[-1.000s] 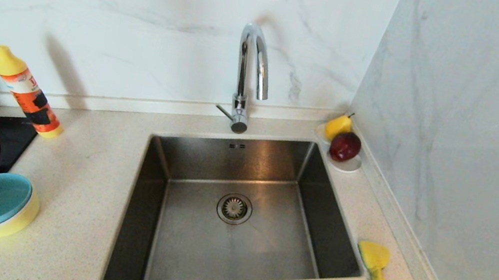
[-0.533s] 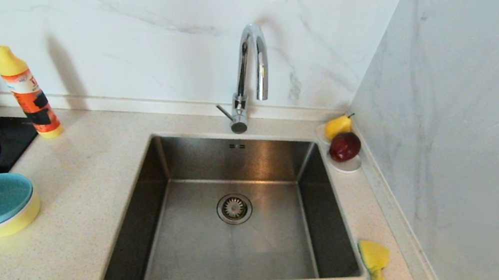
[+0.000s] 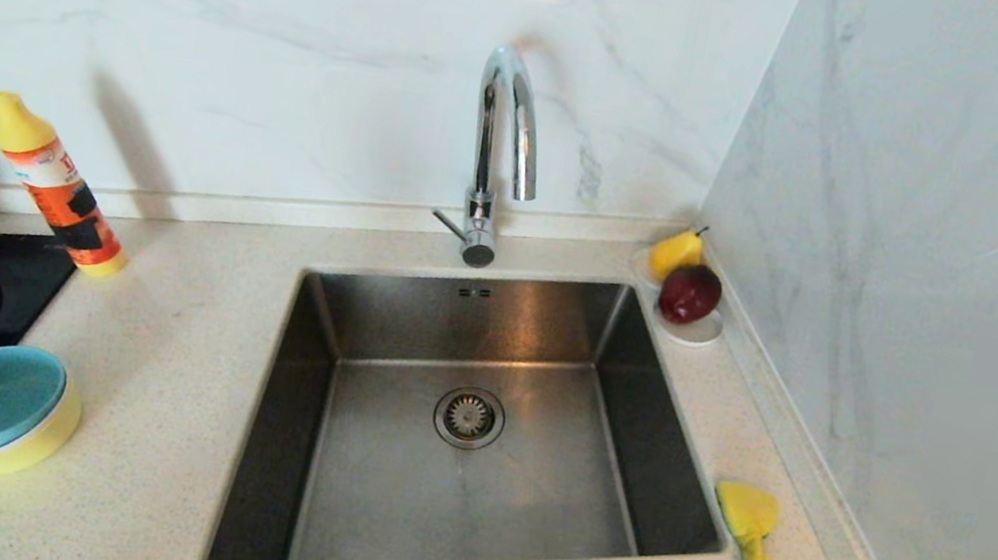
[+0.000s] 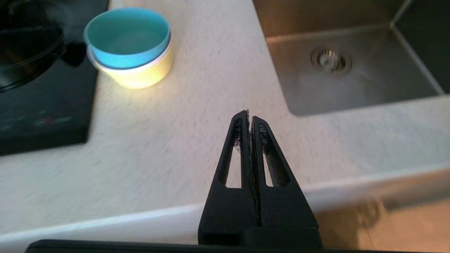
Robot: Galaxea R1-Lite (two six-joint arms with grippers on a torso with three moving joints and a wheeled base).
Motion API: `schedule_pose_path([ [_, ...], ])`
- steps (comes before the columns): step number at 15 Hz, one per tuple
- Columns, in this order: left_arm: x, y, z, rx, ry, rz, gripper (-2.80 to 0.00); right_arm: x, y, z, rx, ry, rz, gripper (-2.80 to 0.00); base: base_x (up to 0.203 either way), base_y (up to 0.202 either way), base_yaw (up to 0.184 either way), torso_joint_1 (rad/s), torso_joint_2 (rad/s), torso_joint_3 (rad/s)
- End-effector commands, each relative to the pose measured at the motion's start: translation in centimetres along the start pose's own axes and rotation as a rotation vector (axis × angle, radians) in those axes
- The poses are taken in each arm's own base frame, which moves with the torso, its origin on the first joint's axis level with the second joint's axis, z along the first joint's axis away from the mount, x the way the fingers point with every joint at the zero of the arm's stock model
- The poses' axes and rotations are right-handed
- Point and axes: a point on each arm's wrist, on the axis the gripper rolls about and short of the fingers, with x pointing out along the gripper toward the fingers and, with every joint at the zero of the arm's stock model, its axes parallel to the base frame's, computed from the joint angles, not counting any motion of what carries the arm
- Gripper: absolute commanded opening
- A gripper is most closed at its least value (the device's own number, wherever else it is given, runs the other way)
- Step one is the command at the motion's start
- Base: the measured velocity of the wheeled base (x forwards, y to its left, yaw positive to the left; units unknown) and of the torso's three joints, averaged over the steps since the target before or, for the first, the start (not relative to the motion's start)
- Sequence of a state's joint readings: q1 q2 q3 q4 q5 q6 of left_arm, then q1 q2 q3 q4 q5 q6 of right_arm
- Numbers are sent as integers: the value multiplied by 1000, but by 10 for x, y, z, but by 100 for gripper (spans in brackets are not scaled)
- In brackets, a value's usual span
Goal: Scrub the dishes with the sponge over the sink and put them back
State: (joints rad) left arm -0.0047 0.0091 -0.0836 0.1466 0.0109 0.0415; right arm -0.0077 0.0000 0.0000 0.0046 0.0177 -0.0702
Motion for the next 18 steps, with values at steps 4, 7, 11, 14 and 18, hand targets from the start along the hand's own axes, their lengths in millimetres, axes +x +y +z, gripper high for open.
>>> schedule_pose_path([
  [4, 7, -1, -9, -12, -64, -16, -280, 0, 0, 0, 0, 1, 1, -280, 0, 0, 0, 0, 0, 0],
  [7, 7, -1, -9, -12, -65, -16, -280, 0, 0, 0, 0, 1, 1, -280, 0, 0, 0, 0, 0, 0],
  [11, 7, -1, -9, -12, -65, -16, -280, 0, 0, 0, -11, 6, 3, -280, 0, 0, 0, 0, 0, 0],
  [14, 7, -1, -9, -12, -62, -16, -280, 0, 0, -1, -2, 6, -1, -280, 0, 0, 0, 0, 0, 0],
  [18, 7, -1, -9, -12, -65, -16, -280, 0, 0, 0, 12, 0, 1, -280, 0, 0, 0, 0, 0, 0],
])
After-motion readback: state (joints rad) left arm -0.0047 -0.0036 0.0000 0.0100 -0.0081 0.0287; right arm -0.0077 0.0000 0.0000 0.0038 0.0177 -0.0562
